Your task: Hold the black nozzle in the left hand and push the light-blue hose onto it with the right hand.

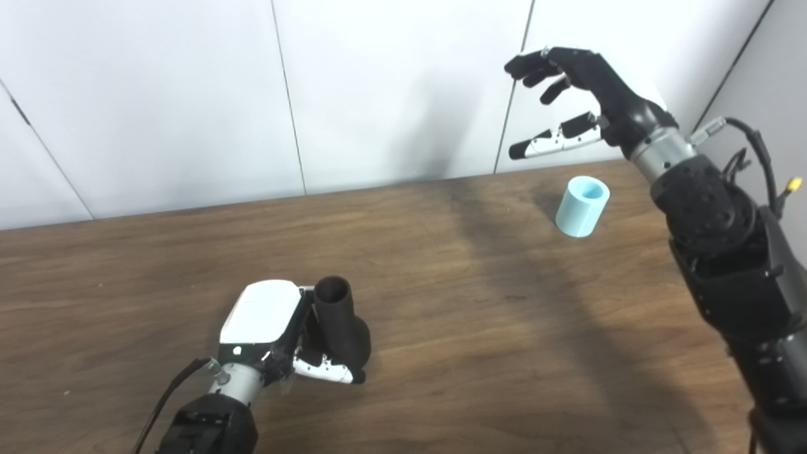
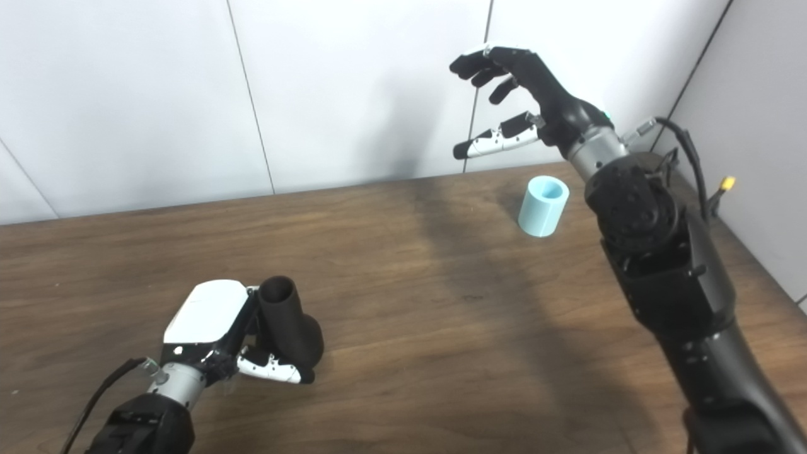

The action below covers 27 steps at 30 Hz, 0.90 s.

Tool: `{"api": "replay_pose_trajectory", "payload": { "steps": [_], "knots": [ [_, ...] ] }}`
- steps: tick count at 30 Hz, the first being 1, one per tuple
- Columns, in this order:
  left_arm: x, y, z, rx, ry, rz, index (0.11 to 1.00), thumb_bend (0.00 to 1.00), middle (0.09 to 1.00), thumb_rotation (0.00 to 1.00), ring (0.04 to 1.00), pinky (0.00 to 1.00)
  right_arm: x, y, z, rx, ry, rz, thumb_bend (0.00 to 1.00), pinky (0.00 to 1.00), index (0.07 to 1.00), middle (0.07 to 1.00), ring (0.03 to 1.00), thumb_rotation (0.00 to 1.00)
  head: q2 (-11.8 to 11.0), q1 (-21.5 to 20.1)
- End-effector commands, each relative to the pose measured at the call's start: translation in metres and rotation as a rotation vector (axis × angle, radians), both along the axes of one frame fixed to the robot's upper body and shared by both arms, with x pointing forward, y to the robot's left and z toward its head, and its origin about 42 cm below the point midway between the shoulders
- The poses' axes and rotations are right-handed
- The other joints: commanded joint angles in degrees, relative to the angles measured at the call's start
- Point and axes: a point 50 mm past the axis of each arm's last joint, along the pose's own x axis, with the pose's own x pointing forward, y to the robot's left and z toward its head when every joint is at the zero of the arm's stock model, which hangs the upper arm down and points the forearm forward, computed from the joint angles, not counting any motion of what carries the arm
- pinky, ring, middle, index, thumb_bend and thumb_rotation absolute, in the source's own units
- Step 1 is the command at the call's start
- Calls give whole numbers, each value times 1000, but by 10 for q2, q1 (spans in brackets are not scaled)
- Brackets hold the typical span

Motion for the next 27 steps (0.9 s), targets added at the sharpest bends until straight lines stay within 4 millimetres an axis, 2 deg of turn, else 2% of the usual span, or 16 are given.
{"api": "replay_pose_trajectory", "payload": {
  "steps": [1,4,6,8,13,18,21,24,27],
  "knots": [
    [-2,5,-9,24,51,-8,491,525,447,0,470,365,7,-10,24,-127,-39,-33,841,623,693,754,753,0,1,-1],
    [0,9,-9,33,59,-10,489,525,462,0,481,371,25,-23,15,-261,57,-48,903,695,712,766,776,13,-5,-23],
    [2,11,-9,47,62,-15,489,525,466,0,482,371,36,-29,7,-313,105,-61,933,700,716,758,776,23,-10,-38],
    [3,12,-9,59,62,-19,488,525,471,0,481,364,47,-35,-1,-370,165,-95,965,724,733,787,818,53,-12,-43],
    [4,16,-8,55,71,-16,488,524,476,0,485,356,62,-47,-14,-477,271,-165,987,845,773,831,898,113,-13,-56],
    [4,20,-6,64,67,-25,487,524,481,0,496,381,72,-59,-26,-504,343,-218,991,862,788,857,943,119,-15,-78],
    [4,21,-5,64,76,-25,487,524,486,0,507,399,78,-63,-33,-470,392,-254,995,911,802,886,961,117,-15,-80],
    [4,21,-5,64,66,-28,486,523,490,0,501,385,83,-69,-39,-474,410,-263,1000,892,793,862,927,113,-11,-76],
    [3,20,-4,63,68,-25,486,524,486,0,492,377,86,-73,-44,-492,427,-272,1000,919,788,846,913,149,-9,-76]
  ]
}}
